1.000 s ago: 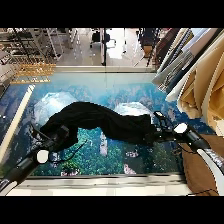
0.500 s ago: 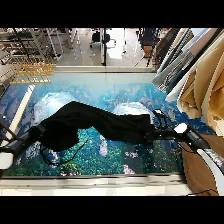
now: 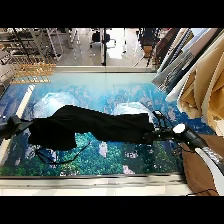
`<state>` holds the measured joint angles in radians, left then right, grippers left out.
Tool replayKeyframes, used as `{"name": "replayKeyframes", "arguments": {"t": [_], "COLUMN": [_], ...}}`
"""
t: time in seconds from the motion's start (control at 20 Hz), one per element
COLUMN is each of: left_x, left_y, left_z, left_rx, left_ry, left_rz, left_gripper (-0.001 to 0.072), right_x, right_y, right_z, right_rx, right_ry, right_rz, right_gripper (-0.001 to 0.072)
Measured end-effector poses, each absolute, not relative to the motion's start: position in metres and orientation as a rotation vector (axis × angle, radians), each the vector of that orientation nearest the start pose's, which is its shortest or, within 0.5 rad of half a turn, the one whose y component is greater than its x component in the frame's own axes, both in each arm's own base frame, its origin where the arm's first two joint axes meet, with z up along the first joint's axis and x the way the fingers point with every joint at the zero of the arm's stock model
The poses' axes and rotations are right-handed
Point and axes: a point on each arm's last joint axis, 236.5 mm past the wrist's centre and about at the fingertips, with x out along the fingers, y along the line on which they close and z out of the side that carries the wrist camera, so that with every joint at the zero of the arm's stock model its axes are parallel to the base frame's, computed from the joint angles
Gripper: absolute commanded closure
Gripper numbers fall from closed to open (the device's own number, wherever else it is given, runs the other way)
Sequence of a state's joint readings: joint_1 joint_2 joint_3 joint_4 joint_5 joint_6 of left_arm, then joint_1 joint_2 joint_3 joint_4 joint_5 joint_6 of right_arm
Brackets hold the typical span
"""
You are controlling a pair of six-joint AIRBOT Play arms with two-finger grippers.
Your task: Fold the clothes and pants, and hang the long-sleeved shirts on hangers.
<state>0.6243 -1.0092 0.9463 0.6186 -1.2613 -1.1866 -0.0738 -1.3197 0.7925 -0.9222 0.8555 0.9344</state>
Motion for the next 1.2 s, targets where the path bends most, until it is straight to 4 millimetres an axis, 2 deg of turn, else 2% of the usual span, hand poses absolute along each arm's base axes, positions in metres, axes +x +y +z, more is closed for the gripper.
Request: {"name": "replayKeyframes", "arguments": {"t": [0.15,0.35,0.65,0.85,0.9,0.95,1.0,1.05,1.1,1.2], "left_x": [0.362,0.366,0.371,0.374,0.374,0.374,0.374,0.375,0.375,0.375], "left_y": [0.039,0.046,0.055,0.058,0.058,0.058,0.058,0.059,0.059,0.059], "left_z": [0.105,0.091,0.078,0.072,0.071,0.070,0.070,0.069,0.069,0.069], "left_rx": [-0.836,-0.841,-0.823,-0.827,-0.829,-0.831,-0.832,-0.833,-0.833,-0.830], "left_ry": [0.869,0.907,0.990,1.012,1.016,1.019,1.020,1.020,1.021,1.019], "left_rz": [-0.278,-0.322,-0.382,-0.395,-0.398,-0.400,-0.399,-0.400,-0.400,-0.401], "left_gripper": [0.0698,0.0698,0.0698,0.0697,0.0697,0.0696,0.0696,0.0697,0.0697,0.0698], "right_x": [0.359,0.359,0.328,0.323,0.326,0.329,0.333,0.340,0.346,0.359], "right_y": [0.077,0.069,0.052,0.051,0.052,0.055,0.059,0.064,0.067,0.070], "right_z": [-0.088,-0.085,-0.087,-0.093,-0.096,-0.099,-0.102,-0.105,-0.109,-0.111], "right_rx": [0.305,0.378,0.406,0.395,0.392,0.390,0.394,0.404,0.405,0.406], "right_ry": [1.232,1.276,1.437,1.474,1.467,1.462,1.453,1.433,1.413,1.362], "right_rz": [0.351,0.283,0.229,0.213,0.208,0.207,0.209,0.209,0.202,0.189], "right_gripper": [0.0069,0.0069,0.0070,0.0085,0.0149,0.0174,0.0244,0.0439,0.0702,0.0700]}}
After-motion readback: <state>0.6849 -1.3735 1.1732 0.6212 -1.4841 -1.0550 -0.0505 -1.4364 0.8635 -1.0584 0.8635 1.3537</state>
